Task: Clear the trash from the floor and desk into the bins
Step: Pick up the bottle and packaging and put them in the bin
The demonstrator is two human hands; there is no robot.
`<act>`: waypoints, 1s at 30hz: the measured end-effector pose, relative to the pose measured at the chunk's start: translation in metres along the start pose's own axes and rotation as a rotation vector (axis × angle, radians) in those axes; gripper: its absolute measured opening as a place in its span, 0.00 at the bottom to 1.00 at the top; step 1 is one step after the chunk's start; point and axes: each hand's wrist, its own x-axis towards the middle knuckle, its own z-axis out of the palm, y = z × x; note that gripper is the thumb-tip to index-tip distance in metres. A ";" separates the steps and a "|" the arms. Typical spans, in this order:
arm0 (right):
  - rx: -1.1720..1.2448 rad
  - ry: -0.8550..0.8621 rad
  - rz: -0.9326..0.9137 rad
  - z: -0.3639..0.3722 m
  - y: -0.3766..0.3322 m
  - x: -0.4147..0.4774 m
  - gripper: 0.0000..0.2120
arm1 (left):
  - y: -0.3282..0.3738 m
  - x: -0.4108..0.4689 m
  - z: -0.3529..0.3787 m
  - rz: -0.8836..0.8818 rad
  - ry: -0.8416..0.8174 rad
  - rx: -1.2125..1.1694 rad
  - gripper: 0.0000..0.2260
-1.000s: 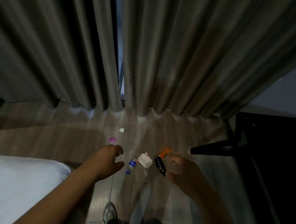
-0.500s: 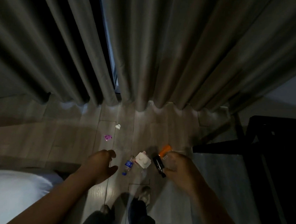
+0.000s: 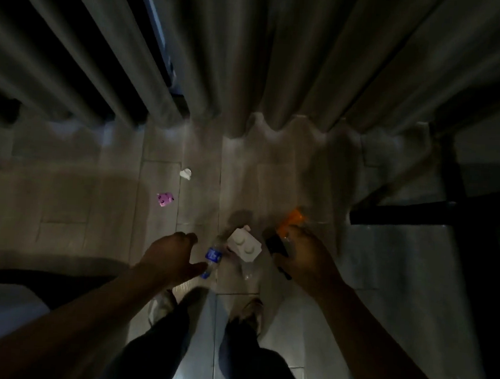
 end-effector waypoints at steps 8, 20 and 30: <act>-0.105 -0.086 -0.024 0.162 0.084 0.137 0.30 | -0.068 0.173 0.118 0.073 -0.009 0.020 0.22; -0.328 -0.193 -0.187 0.292 0.181 0.279 0.34 | -0.156 0.318 0.239 0.228 -0.002 -0.037 0.23; -0.292 -0.165 -0.119 0.298 0.177 0.270 0.33 | -0.135 0.312 0.270 0.239 -0.121 -0.130 0.20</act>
